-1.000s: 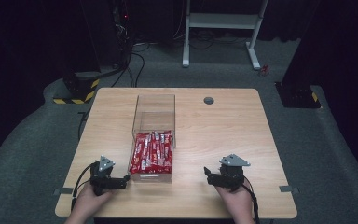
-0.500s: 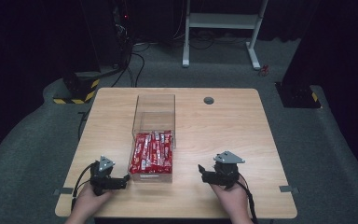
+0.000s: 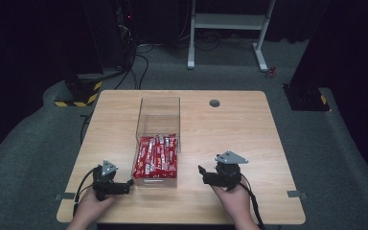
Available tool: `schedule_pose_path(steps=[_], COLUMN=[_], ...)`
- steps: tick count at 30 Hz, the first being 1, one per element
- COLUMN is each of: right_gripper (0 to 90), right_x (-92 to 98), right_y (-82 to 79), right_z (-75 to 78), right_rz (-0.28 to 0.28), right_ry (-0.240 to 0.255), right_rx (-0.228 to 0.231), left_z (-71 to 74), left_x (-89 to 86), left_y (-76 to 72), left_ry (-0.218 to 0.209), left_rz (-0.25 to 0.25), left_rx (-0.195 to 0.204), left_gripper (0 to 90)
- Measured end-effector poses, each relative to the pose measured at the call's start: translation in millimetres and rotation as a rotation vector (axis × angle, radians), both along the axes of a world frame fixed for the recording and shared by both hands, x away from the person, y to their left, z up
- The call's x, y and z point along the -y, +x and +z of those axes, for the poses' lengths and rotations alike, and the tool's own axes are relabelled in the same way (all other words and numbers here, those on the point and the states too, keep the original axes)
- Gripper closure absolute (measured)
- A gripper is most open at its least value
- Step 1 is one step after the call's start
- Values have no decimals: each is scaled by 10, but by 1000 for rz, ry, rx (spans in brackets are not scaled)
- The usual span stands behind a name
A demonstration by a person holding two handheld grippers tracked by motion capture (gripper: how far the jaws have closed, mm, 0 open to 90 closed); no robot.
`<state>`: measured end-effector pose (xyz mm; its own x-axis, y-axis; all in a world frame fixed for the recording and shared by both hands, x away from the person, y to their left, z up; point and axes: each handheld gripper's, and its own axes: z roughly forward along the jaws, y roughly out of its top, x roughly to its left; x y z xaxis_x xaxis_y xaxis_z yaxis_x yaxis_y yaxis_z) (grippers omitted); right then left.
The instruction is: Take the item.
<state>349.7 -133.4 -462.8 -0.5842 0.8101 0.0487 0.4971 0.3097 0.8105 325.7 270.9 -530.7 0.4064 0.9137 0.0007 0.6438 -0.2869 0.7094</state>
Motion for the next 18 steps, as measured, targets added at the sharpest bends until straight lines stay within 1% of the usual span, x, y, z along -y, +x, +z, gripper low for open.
schedule_pose_path(steps=[4,8,9,10,14,18], right_gripper=[218,220,217,216,202,184], right_x=[-58,-119,-135,-143,-194,-255], right_y=[-3,-14,-17,-9,-3,-3], right_z=[28,59,68,77,116,159], right_rz=[11,20,20,27,52,71], right_ry=[3,-11,-4,-5,17,28], right_rx=[2,30,22,26,16,21], left_z=[0,0,0,0,0,-1], left_x=[1,1,1,1,1,1], left_y=[0,0,0,0,0,0], left_ry=[0,0,0,1,0,0], left_rz=[0,0,0,0,0,0], left_rx=[0,0,0,0,0,1], left_gripper=[6,6,6,6,6,6])
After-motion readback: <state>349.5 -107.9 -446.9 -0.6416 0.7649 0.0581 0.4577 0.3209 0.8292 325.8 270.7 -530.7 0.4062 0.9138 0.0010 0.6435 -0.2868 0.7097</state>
